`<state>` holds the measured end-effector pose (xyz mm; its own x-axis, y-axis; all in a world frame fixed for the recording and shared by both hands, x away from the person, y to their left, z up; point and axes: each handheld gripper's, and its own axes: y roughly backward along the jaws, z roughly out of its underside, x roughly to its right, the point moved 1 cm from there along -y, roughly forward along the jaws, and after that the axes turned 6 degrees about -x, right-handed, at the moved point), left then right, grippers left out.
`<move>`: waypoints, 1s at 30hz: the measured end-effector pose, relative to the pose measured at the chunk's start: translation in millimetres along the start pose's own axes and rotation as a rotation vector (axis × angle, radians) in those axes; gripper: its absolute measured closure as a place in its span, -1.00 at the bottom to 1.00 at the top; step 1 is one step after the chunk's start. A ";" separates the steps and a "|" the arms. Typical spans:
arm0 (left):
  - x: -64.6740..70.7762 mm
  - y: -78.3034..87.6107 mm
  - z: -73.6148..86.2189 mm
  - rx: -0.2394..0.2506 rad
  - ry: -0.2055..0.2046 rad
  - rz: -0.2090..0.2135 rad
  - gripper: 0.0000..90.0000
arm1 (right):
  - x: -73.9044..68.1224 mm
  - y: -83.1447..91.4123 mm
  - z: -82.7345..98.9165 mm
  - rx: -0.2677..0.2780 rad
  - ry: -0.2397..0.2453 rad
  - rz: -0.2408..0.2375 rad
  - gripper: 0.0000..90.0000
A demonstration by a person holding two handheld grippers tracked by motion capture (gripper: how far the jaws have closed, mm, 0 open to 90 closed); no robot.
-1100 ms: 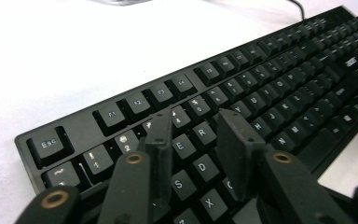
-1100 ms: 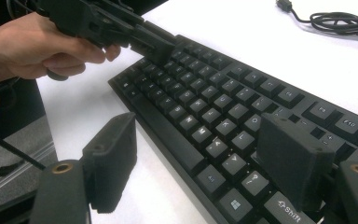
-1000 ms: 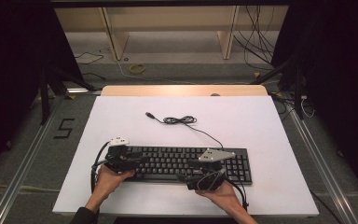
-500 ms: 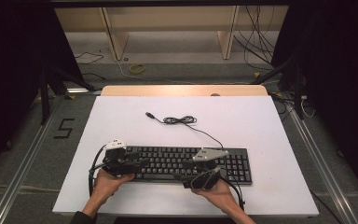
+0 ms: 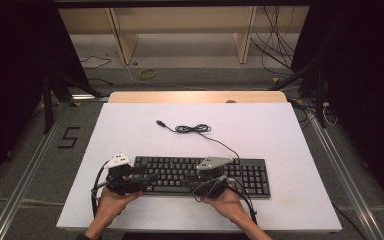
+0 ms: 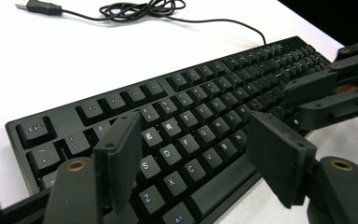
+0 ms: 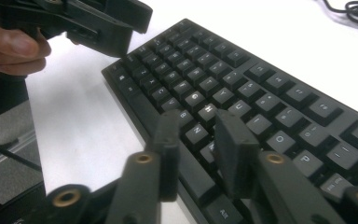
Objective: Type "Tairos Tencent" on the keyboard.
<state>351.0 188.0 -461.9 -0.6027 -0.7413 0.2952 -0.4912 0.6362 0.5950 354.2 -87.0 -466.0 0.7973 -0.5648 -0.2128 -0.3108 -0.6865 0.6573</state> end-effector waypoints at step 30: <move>6.1 7.0 13.8 0.025 -0.026 0.014 -0.28 | -3.2 -45.7 -7.2 -0.113 0.018 0.056 1.00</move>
<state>335.2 190.9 -466.3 -0.6252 -0.7271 0.2836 -0.4980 0.6514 0.5724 369.7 -50.5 -490.1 0.7898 -0.5920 -0.1608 -0.2958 -0.5971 0.7456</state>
